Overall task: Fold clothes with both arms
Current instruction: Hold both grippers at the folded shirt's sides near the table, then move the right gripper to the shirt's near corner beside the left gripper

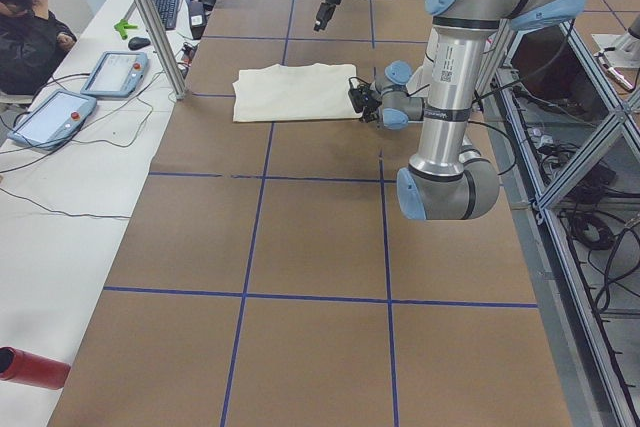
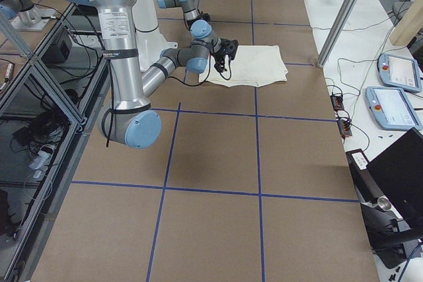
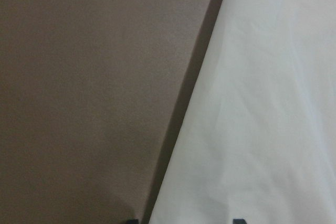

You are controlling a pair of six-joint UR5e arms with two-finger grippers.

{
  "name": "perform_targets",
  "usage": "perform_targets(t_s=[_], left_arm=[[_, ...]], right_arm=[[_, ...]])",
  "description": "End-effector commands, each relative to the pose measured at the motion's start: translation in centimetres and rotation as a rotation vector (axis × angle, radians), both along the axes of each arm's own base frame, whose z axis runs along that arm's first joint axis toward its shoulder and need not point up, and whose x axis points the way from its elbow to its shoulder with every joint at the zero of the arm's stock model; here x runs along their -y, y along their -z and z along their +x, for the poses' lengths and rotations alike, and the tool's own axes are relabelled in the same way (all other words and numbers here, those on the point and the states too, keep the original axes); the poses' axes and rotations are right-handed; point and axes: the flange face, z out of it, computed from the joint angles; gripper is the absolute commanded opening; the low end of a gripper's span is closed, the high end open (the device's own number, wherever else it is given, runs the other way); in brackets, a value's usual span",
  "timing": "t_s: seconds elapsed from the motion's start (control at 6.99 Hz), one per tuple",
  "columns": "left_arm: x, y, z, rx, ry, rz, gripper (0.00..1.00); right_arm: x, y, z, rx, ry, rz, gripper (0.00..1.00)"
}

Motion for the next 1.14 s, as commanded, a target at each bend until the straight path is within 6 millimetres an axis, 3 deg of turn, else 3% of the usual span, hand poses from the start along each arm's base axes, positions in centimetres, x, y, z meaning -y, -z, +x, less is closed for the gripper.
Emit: perform_targets(t_s=[0.0, 0.43, 0.57, 0.72, 1.0], left_arm=[[0.1, 0.2, 0.0, -0.007, 0.006, -0.003, 0.2], [0.1, 0.3, -0.1, -0.007, 0.004, 0.002, 0.2], [0.1, 0.5, -0.1, -0.012, 0.005, 0.001, 0.0], [0.0, 0.7, -0.3, -0.016, 0.005, 0.002, 0.0], [0.0, 1.1, -0.4, -0.025, 0.005, 0.003, 0.0]], right_arm=[[0.0, 0.0, 0.0, 0.001, 0.001, 0.001, 1.0], [0.0, 0.0, 0.0, 0.0, -0.001, -0.001, 1.0], [-0.6, -0.1, -1.2, 0.005, -0.035, -0.035, 0.99], [-1.7, 0.7, -3.4, 0.029, -0.102, -0.133, 0.95], [-3.5, 5.5, -8.4, -0.029, -0.156, -0.261, 0.88]])
